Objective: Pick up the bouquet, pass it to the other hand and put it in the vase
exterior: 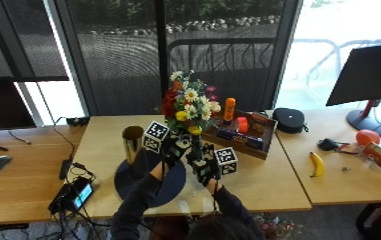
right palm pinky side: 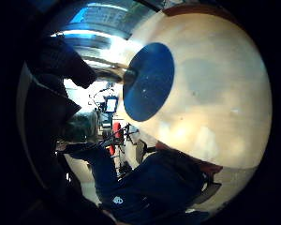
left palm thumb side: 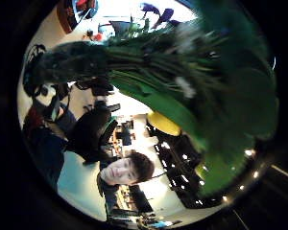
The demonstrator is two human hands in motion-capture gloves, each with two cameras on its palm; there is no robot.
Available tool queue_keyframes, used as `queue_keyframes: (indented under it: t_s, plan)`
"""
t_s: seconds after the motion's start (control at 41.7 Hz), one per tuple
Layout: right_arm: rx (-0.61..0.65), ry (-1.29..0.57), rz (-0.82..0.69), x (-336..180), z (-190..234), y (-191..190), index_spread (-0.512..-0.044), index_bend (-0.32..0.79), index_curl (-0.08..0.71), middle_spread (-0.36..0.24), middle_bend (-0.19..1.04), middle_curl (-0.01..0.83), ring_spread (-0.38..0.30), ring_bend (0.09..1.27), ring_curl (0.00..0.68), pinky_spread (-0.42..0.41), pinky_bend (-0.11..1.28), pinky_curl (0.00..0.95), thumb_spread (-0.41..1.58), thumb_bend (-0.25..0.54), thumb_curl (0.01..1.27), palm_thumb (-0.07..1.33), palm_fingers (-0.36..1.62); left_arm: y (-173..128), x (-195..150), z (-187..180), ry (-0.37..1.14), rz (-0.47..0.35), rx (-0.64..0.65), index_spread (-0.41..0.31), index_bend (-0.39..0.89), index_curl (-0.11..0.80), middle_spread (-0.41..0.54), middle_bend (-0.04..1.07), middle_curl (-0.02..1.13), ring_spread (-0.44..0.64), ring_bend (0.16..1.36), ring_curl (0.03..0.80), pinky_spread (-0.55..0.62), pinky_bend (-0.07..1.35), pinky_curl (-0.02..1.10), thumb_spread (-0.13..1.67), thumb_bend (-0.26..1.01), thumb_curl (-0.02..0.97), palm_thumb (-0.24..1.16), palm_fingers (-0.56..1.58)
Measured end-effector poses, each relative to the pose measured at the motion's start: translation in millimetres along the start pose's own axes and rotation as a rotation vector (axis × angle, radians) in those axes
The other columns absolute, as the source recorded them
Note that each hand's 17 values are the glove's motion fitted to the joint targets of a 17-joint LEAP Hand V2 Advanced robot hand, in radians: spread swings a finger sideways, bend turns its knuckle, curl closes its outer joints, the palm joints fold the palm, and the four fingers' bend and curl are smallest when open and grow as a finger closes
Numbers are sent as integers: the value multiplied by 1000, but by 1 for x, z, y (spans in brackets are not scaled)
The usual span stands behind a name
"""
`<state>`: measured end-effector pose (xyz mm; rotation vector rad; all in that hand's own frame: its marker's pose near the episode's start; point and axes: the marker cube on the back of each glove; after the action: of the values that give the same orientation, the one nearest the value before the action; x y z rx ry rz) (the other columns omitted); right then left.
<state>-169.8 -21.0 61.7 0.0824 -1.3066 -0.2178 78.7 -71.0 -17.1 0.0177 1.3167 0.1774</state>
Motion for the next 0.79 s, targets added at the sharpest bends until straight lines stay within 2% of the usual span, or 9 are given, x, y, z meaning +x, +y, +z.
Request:
queue_keyframes:
  t_s: [0.096,0.192,0.288,0.312,0.359,0.383,0.503,0.743,0.791]
  plan:
    - [-32,8,2,2,17,2,-245,290,597,-218,583,614,-236,628,523,-276,416,470,989,-12,321,931,1289,-2,4,2,10,39,58,166,104,189,228,217,401,418,631,291,399,678,394,955,-25,351,489,180]
    - [-48,-1,3,6,26,0,-245,289,601,-219,585,614,-236,629,523,-277,417,471,983,-9,327,956,1288,-4,4,3,24,40,119,141,137,205,181,235,397,370,636,284,369,645,375,940,-21,355,510,309]
    - [-56,0,17,10,30,-5,-245,287,603,-219,588,614,-235,628,522,-279,417,471,977,-11,333,971,1289,-10,-4,0,56,25,175,69,225,256,68,279,407,213,611,281,290,532,341,932,4,373,604,522]
    - [-57,-1,17,10,31,-5,-245,284,603,-219,586,613,-234,628,521,-278,423,472,975,-10,335,976,1293,-11,-5,0,66,22,185,20,315,291,13,375,437,124,588,280,251,440,316,932,26,385,655,691]
    - [-56,1,15,11,32,-6,-245,284,606,-219,589,613,-238,627,521,-280,422,470,973,-13,337,980,1290,-14,-8,-1,84,18,201,14,254,284,-2,307,399,107,571,271,239,442,317,925,6,383,653,626]
    - [-54,6,14,11,32,-6,-245,281,605,-219,586,612,-238,632,522,-282,423,470,972,-14,338,981,1294,-16,-11,-2,94,16,209,-27,326,320,-50,409,453,34,561,287,207,365,305,924,16,391,685,760]
    - [-67,18,10,10,39,-4,-246,273,608,-219,586,611,-241,632,521,-284,435,470,969,-19,339,981,1295,-16,-7,0,134,20,254,-100,347,355,-140,504,479,-110,541,296,110,207,278,916,36,420,790,953]
    - [-159,40,-31,11,39,-3,-255,211,588,-223,530,588,-241,615,509,-277,390,454,983,-24,333,947,1178,-12,6,-7,150,-25,316,-172,298,407,-193,515,534,-216,533,357,-49,170,310,592,50,551,1004,1073]
    - [-161,72,-42,9,35,-2,-263,166,568,-222,445,560,-243,581,497,-220,364,443,990,-21,333,946,980,-10,8,-14,147,-33,330,-180,286,416,-199,512,539,-225,528,365,-63,172,317,539,40,569,1019,1079]
